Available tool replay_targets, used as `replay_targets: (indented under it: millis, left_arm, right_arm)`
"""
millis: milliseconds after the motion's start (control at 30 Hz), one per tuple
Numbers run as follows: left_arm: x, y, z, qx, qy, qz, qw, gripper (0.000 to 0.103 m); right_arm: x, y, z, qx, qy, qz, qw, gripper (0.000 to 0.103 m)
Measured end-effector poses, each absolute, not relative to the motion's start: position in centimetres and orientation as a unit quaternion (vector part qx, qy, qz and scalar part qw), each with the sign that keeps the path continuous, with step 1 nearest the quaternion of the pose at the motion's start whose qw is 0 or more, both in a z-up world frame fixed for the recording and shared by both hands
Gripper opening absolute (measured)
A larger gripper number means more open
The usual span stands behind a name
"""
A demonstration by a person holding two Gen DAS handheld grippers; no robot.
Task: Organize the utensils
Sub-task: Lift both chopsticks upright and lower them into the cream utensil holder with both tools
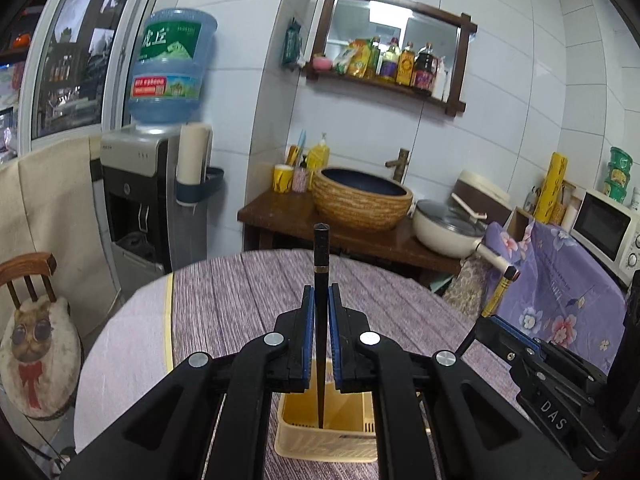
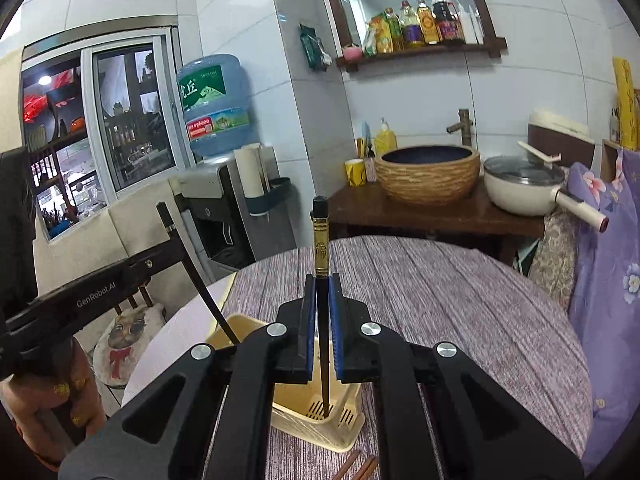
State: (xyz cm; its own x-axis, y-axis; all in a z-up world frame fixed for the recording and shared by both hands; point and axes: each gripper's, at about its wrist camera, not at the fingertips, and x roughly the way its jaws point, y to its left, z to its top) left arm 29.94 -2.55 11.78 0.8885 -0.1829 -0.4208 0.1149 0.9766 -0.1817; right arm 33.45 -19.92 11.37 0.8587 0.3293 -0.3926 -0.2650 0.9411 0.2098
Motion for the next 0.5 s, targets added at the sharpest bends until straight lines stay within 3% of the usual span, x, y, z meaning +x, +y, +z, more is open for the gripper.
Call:
replay_targets:
  millis: [400, 500]
  left_arm:
    - [30.8, -2.4, 9.2, -0.08, 0.251, -0.081, 0.961, 0.008]
    - [30.4, -2.7, 9.1, -0.07, 0.244, -0.081, 0.964, 0.02]
  right_arm:
    - [34.0, -20.8, 9.9, 0.092, 0.218, 0.148, 0.96, 0.008]
    - [34.1, -21.1, 9.7, 0.096, 0.219, 0.145, 0.96, 0.008]
